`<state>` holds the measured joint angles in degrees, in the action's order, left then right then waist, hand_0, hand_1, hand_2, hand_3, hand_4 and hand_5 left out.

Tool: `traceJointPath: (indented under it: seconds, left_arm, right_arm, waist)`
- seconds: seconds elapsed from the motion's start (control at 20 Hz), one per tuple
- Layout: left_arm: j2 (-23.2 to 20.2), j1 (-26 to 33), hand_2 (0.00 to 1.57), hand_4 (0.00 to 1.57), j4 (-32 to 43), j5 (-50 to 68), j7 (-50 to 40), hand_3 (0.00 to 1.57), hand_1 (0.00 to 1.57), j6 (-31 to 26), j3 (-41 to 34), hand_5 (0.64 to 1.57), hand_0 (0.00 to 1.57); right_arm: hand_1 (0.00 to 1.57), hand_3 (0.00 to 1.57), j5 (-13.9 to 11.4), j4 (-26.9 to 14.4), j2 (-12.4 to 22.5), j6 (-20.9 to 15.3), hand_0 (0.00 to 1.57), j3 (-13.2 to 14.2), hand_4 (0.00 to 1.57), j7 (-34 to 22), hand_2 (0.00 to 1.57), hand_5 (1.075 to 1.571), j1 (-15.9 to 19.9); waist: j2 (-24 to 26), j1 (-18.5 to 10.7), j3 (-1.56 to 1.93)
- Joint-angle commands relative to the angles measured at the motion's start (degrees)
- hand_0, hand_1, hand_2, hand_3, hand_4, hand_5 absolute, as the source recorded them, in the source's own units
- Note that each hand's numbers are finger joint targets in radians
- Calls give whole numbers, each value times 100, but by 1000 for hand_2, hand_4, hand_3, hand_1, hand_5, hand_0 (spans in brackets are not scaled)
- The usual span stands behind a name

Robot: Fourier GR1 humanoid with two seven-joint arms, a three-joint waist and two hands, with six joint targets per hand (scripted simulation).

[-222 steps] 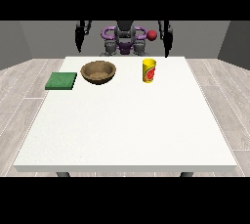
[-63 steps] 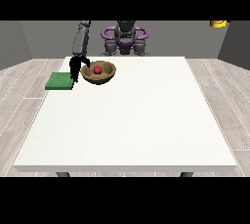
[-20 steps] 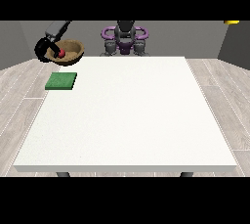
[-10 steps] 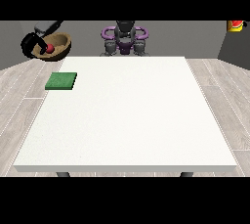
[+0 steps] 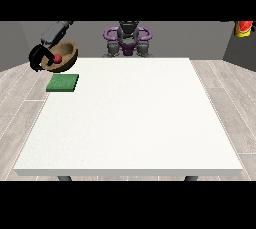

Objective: Pick the cup and pour the ball into the bowl, then pick the bowl and place it on the pad

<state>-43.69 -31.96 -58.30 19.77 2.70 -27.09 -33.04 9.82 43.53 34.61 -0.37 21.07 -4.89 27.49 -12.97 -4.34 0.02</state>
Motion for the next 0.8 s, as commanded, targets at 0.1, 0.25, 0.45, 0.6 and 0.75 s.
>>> traceJointPath:
  seconds: [0.1,0.25,0.45,0.6,0.75]
  left_arm:
    - [-399,30,0,1200,474,87,257,0,0,-241,-175,1556,0]
    - [-475,-144,0,1192,314,146,50,0,0,-118,-146,1561,0]
    - [-176,-99,0,1192,-168,155,-225,0,0,181,81,1563,0]
    - [-259,91,0,1194,191,111,130,0,0,-44,0,1562,0]
    - [-348,89,0,1192,311,107,304,0,0,-50,-47,1562,0]
  right_arm:
    - [1571,589,71,-148,-274,72,1571,-18,1004,222,1571,1571,110]
    - [1571,875,281,-478,-67,-163,1571,317,710,-76,1571,1571,414]
    - [1571,1087,-10,-854,298,-397,1571,309,0,157,1571,1550,407]
    - [1535,877,37,-731,367,-618,1535,365,0,-11,1445,1553,580]
    - [1465,796,106,-776,18,-800,1465,374,0,186,1389,1539,616]
  waist:
    - [-60,172,-2]
    - [-128,137,-1]
    - [-70,55,3]
    - [-108,48,-3]
    - [-157,63,-2]
